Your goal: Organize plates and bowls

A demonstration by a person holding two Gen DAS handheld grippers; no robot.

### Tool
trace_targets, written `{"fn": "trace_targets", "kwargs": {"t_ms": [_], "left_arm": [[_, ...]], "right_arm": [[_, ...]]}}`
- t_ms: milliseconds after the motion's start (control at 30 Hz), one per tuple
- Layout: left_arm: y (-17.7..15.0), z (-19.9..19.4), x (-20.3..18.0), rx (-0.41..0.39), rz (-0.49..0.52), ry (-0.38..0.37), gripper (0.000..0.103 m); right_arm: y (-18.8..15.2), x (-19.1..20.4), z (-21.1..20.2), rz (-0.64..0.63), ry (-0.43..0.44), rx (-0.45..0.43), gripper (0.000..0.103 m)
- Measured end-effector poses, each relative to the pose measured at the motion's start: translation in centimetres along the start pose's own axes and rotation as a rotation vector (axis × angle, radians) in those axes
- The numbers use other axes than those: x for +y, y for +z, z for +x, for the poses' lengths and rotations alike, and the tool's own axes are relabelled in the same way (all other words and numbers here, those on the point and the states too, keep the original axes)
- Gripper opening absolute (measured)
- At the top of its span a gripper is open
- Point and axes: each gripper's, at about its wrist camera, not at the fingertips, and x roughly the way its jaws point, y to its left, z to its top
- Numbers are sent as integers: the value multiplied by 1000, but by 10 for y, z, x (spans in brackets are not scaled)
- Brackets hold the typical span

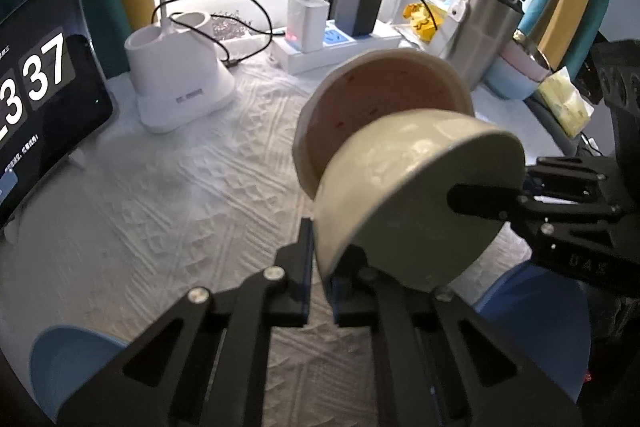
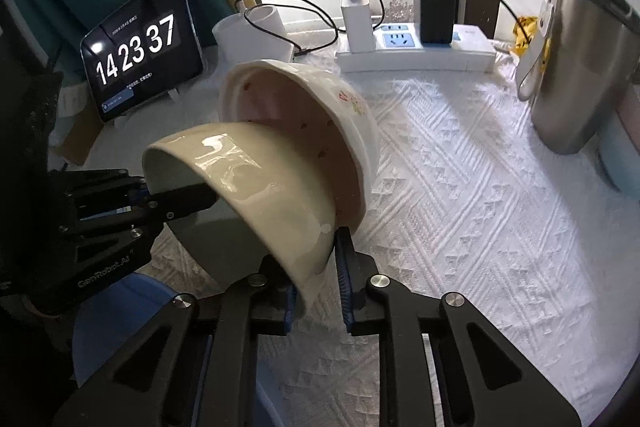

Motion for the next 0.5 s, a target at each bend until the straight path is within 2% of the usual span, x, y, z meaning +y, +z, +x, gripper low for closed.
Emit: {"fn": "trace_targets", "kwargs": {"t_ms": [500], "left_arm": [[8, -55, -2, -150, -12, 48, 7]], "right_arm": [[15, 16, -42, 12, -1, -128, 16]]}}
